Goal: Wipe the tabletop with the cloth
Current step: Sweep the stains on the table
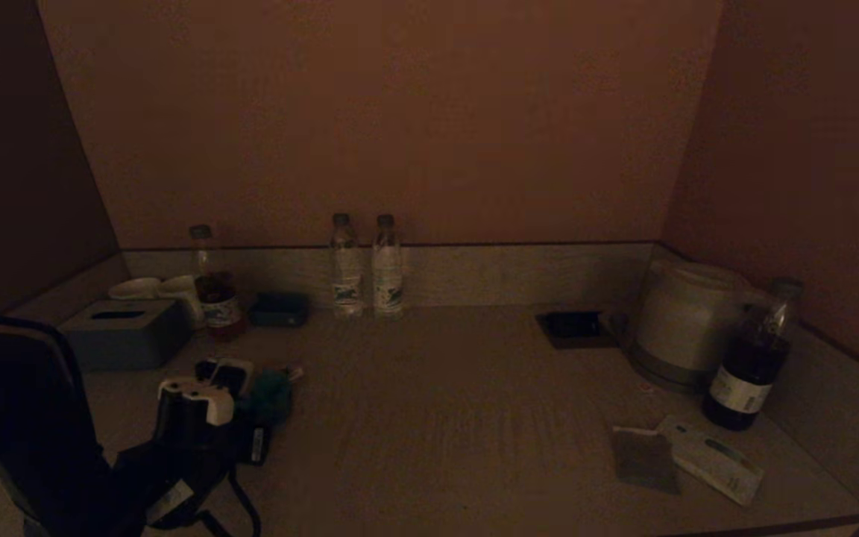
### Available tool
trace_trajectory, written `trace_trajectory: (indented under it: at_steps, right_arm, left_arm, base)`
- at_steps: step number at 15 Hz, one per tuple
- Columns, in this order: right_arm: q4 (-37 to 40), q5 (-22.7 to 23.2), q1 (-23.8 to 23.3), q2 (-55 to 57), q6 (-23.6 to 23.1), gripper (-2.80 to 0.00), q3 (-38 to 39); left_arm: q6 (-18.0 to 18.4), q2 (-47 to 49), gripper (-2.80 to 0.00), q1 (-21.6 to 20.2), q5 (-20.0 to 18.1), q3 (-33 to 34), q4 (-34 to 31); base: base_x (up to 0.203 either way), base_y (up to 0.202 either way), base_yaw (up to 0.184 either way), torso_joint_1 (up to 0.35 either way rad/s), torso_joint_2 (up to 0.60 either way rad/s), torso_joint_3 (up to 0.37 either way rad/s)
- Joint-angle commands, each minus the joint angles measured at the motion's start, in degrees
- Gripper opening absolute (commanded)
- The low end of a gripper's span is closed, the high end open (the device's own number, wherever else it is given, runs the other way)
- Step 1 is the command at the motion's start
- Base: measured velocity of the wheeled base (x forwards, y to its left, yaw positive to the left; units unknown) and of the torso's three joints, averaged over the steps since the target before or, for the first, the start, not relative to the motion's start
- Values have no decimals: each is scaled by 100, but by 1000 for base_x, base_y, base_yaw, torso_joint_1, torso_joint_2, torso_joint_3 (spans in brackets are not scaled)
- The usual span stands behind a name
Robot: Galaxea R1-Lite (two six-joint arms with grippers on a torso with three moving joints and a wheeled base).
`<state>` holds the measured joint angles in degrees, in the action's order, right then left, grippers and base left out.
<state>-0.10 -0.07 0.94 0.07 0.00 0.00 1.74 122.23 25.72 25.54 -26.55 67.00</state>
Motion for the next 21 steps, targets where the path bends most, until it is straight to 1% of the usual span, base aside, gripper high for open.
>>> trace_trajectory:
  at_steps: [1,4,5,7,8,12,14,15,17,19,21]
  right_arm:
    - [1,-2,3,1,0,-280,0]
    - [1,-2,3,1,0,-280,0]
    - [1,-2,3,1,0,-280,0]
    - [1,-2,3,1,0,-280,0]
    - [1,-2,3,1,0,-280,0]
    - [1,-2,3,1,0,-280,0]
    - [1,-2,3,1,0,-280,0]
    - [1,-2,3,1,0,-280,0]
    - [1,-2,3,1,0,-280,0]
    - [1,-2,3,1,0,-280,0]
    - [1,-2,3,1,0,-280,0]
  left_arm:
    - [-147,-490,-280,542,12,478,27]
    - [-450,-1101,-280,1393,42,1179,-3]
    - [-541,-1282,-280,1640,114,1373,-15]
    - [-626,-1585,-280,1994,436,1693,-20]
    - [-636,-1684,-280,2072,469,1763,-21]
    - [-603,-2975,-280,2419,510,2023,-143]
    - [-543,-3485,-280,2478,415,2003,-206]
    - [-483,-3826,-280,2486,287,1940,-224]
    - [-334,-4318,-280,2496,5,1684,-378]
    - [-313,-4521,-280,2491,-83,1169,-616]
    - [-309,-4632,-280,2487,-117,756,-722]
  base:
    - [0,0,0,0,0,0]
    - [0,0,0,0,0,0]
    - [0,0,0,0,0,0]
    - [0,0,0,0,0,0]
    - [0,0,0,0,0,0]
    - [0,0,0,0,0,0]
    - [0,0,0,0,0,0]
    - [0,0,0,0,0,0]
    - [0,0,0,0,0,0]
    - [0,0,0,0,0,0]
    - [0,0,0,0,0,0]
